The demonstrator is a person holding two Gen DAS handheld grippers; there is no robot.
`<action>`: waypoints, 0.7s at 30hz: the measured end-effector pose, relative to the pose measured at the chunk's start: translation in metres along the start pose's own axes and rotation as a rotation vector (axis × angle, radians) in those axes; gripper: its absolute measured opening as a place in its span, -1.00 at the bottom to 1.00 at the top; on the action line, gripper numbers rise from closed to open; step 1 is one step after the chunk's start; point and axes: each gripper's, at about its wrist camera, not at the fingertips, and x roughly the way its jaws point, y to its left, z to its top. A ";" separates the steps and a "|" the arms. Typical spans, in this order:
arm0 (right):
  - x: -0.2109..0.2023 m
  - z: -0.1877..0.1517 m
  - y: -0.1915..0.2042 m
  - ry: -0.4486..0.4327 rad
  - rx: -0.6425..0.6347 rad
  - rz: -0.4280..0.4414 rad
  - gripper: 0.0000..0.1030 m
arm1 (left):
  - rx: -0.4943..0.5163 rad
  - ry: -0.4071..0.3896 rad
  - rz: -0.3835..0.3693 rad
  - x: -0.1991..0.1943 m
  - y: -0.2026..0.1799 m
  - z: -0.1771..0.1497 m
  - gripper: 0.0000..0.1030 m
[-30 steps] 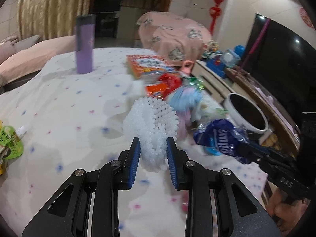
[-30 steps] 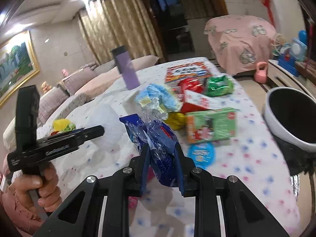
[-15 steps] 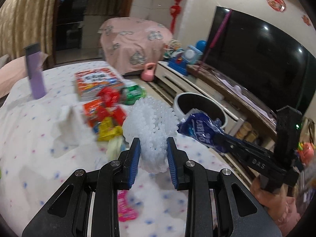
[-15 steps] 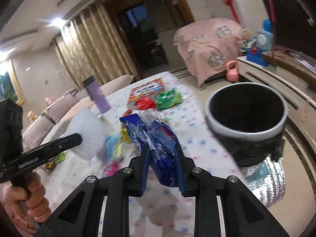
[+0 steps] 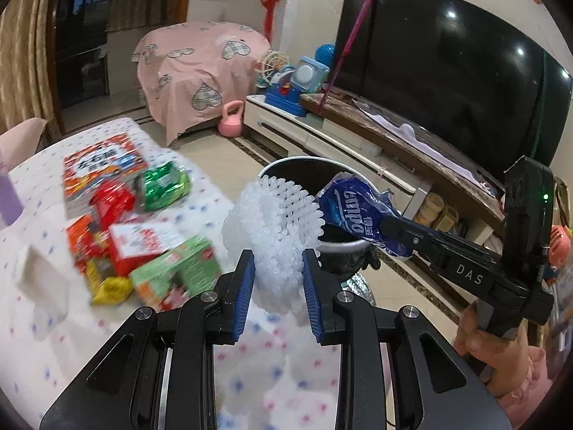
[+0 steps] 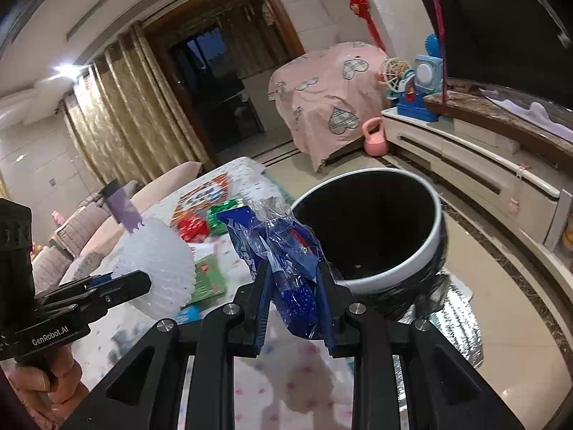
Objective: Collect trash
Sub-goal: 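Carry both items to the trash bin and open both tools to drop them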
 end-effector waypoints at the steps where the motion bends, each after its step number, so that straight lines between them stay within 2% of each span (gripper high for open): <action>1: 0.002 0.003 -0.005 -0.001 0.005 -0.005 -0.53 | 0.003 0.005 0.000 0.005 -0.003 0.003 -0.50; 8: 0.014 0.029 -0.033 -0.005 0.012 -0.058 -0.53 | 0.003 0.061 -0.029 0.049 -0.013 0.025 -0.50; 18: 0.042 0.051 -0.059 0.033 0.013 -0.092 -0.53 | 0.038 0.107 -0.019 0.105 -0.030 0.052 -0.48; 21: 0.048 0.054 -0.065 0.040 0.021 -0.096 -0.53 | 0.048 0.115 -0.007 0.116 -0.030 0.055 -0.34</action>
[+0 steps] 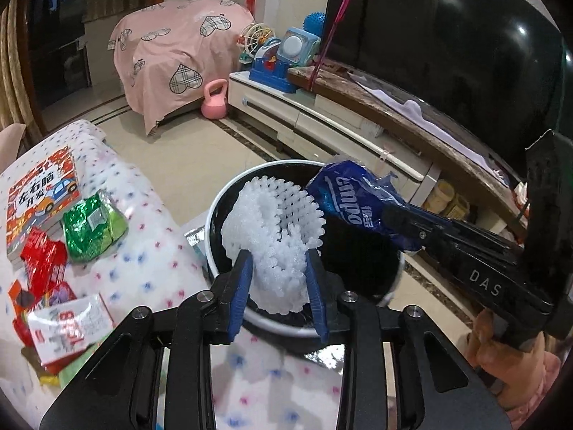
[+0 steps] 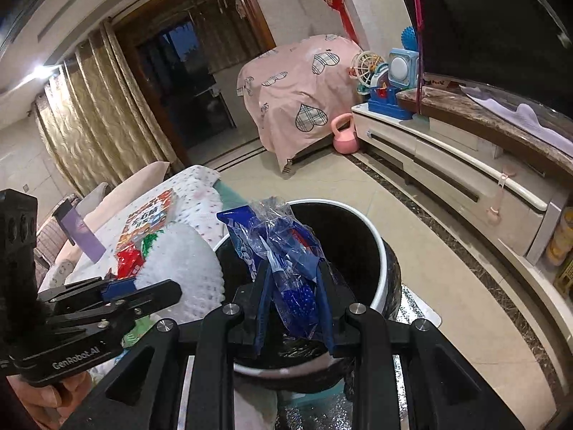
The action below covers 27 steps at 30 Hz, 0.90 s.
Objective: Collect trash
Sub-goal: 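Carry both items to the trash bin and open both tools to drop them, then move both tools back over the table toward the remaining trash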
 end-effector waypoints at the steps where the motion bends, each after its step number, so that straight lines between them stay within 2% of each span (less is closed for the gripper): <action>1: 0.002 0.001 -0.002 0.002 0.001 -0.002 -0.53 | 0.003 0.000 0.001 0.003 0.000 0.002 -0.24; 2: 0.005 0.002 -0.005 0.007 0.002 -0.005 -0.52 | 0.008 0.002 0.007 0.005 -0.001 0.003 -0.18; 4: 0.011 0.005 -0.009 0.017 0.008 -0.006 -0.49 | 0.018 0.002 0.004 0.007 0.000 0.004 0.18; 7: 0.018 0.006 -0.014 0.040 0.020 -0.002 -0.40 | 0.029 -0.007 0.019 0.006 0.000 0.005 0.54; 11: 0.020 0.006 -0.019 0.046 0.043 0.015 -0.04 | 0.023 -0.005 0.028 0.001 0.004 0.005 0.59; 14: 0.011 0.004 -0.018 0.027 0.057 0.025 0.09 | 0.000 -0.021 0.028 -0.012 0.010 0.005 0.62; 16: 0.006 0.004 -0.014 0.016 0.059 0.028 0.18 | -0.019 -0.041 0.037 -0.028 0.016 0.003 0.65; 18: -0.002 0.003 -0.009 0.001 0.062 0.036 0.36 | -0.036 -0.064 0.037 -0.043 0.021 0.001 0.68; 23: -0.022 -0.006 0.011 -0.029 0.058 0.064 0.68 | -0.102 -0.118 0.043 -0.086 0.040 -0.012 0.75; 27: -0.033 -0.020 0.033 -0.028 0.048 0.097 0.79 | -0.150 -0.152 0.067 -0.121 0.060 -0.039 0.79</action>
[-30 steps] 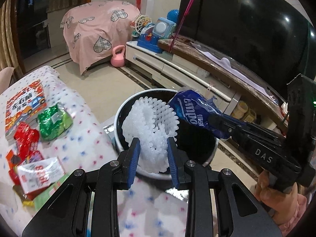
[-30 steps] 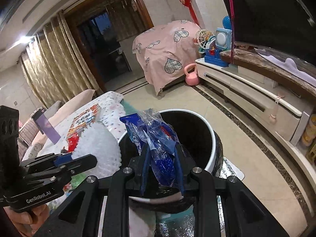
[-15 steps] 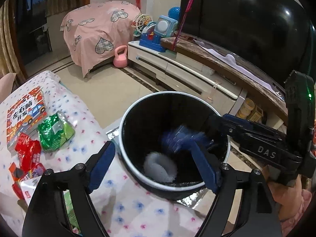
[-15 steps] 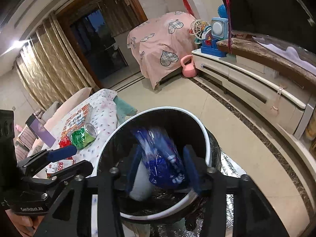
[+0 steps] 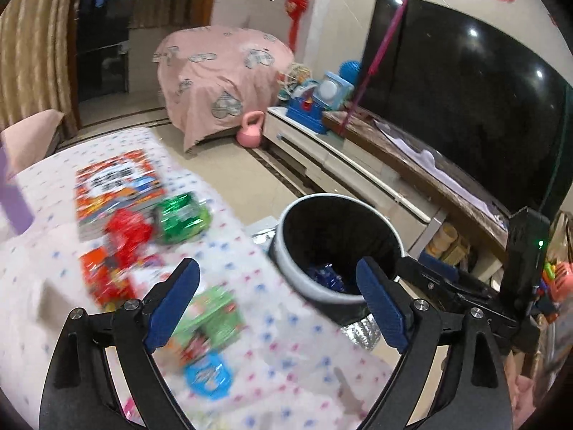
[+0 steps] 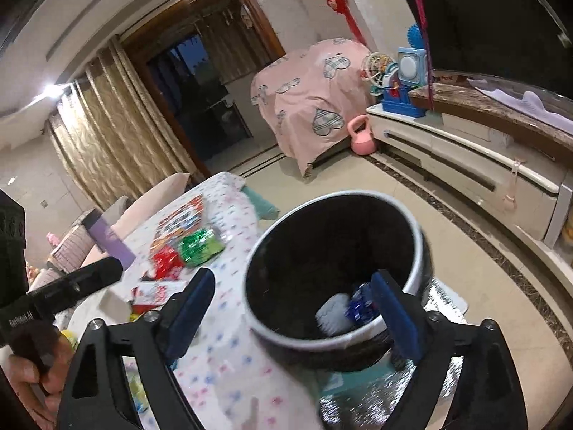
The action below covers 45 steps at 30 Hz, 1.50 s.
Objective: Collect trash
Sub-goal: 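Move both tools back over the table toward the remaining trash, then grasp the pink lollipop card with the left tool while the right tool grasps crumpled wrappers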
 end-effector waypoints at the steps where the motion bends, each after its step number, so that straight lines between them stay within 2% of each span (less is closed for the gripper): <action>1: -0.002 -0.003 0.004 0.002 -0.003 0.006 0.80 | -0.010 -0.002 0.003 -0.005 0.004 -0.005 0.79; 11: -0.006 -0.055 0.052 0.063 -0.021 0.069 0.86 | -0.131 0.008 0.097 -0.060 0.071 -0.076 0.80; 19: -0.010 -0.086 0.090 0.104 -0.056 0.117 0.86 | -0.188 0.011 0.132 -0.092 0.100 -0.118 0.80; 25: -0.015 -0.103 0.117 0.126 -0.096 0.147 0.86 | -0.226 0.033 0.160 -0.102 0.121 -0.146 0.80; 34: -0.009 -0.123 0.157 0.173 -0.160 0.230 0.82 | -0.258 0.078 0.180 -0.095 0.138 -0.167 0.80; 37: 0.005 -0.130 0.168 0.205 -0.185 0.246 0.55 | -0.256 0.096 0.174 -0.091 0.136 -0.171 0.80; 39: 0.016 -0.135 0.171 0.238 -0.182 0.255 0.24 | -0.248 0.106 0.170 -0.087 0.134 -0.172 0.80; 43: 0.036 -0.141 0.174 0.283 -0.176 0.270 -0.07 | -0.234 0.125 0.154 -0.079 0.127 -0.172 0.80; 45: 0.041 -0.144 0.174 0.301 -0.171 0.295 -0.58 | -0.223 0.141 0.152 -0.071 0.123 -0.171 0.80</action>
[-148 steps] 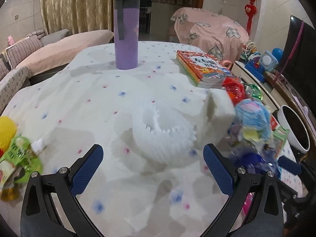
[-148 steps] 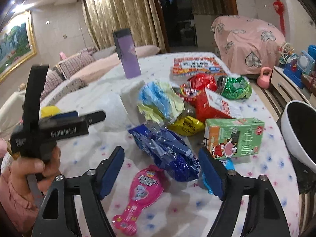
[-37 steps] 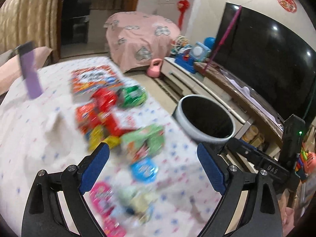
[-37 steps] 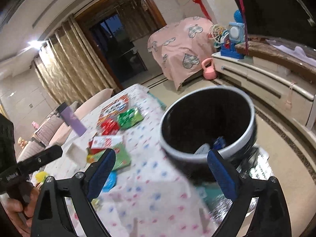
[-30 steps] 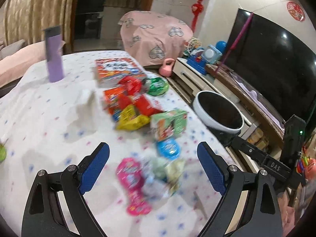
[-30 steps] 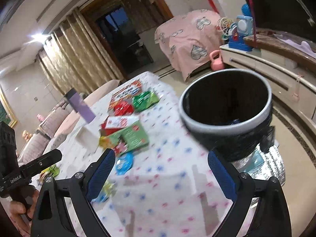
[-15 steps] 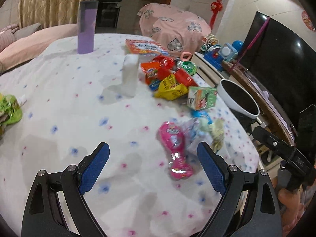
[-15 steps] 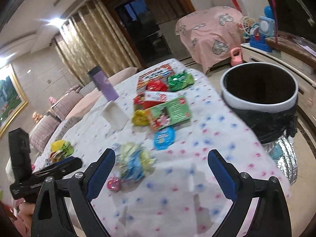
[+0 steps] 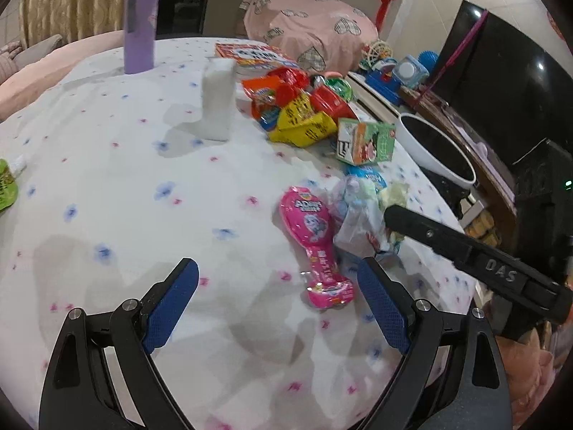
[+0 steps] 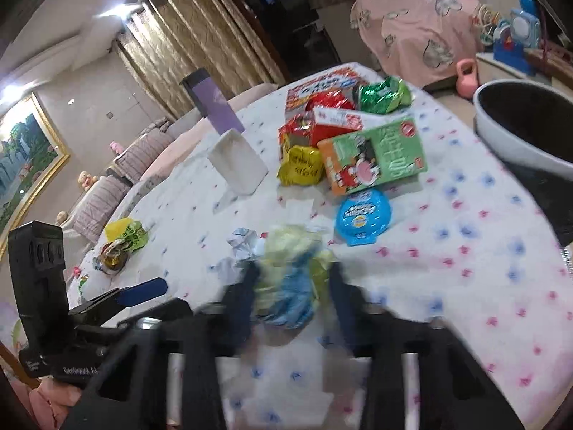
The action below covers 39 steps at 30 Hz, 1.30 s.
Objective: Collect trash
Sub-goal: 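Grasp the pink lollipop card with the left tool while the right tool grasps crumpled wrappers, then carry both items over the trash bin and open both tools to drop them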
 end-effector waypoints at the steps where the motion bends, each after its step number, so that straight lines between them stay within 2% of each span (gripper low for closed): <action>1: -0.001 0.000 0.000 -0.004 0.001 0.004 -0.58 | 0.007 0.006 0.000 0.004 -0.003 0.001 0.80; 6: -0.025 0.001 -0.009 -0.054 0.009 -0.021 -0.63 | 0.052 0.033 0.040 0.024 -0.021 0.006 0.79; 7: -0.033 0.002 -0.013 -0.068 0.021 -0.023 -0.63 | 0.055 0.042 0.038 0.029 -0.024 0.007 0.73; 8: -0.040 0.002 -0.018 -0.083 0.033 -0.028 -0.63 | 0.057 0.048 0.034 0.033 -0.025 0.008 0.66; 9: -0.045 0.003 -0.021 -0.094 0.040 -0.033 -0.63 | 0.067 0.062 0.043 0.040 -0.029 0.009 0.50; 12: -0.059 0.005 -0.031 -0.119 0.059 -0.047 -0.63 | 0.127 0.049 0.101 0.049 -0.041 0.011 0.35; 14: -0.065 0.005 -0.038 -0.133 0.075 -0.053 -0.63 | 0.156 0.034 0.127 0.051 -0.046 0.012 0.07; 15: -0.066 0.006 -0.041 -0.135 0.081 -0.055 -0.63 | 0.161 0.029 0.124 0.051 -0.047 0.013 -0.17; 25: -0.080 0.013 -0.060 -0.176 0.106 -0.076 -0.64 | 0.090 0.009 0.016 0.031 -0.038 0.027 -0.19; 30: -0.086 0.018 -0.073 -0.188 0.124 -0.092 -0.63 | 0.119 -0.026 -0.026 0.022 -0.058 0.044 -0.19; 39: -0.102 0.030 -0.096 -0.222 0.138 -0.128 -0.63 | 0.185 -0.044 -0.094 0.029 -0.104 0.069 -0.20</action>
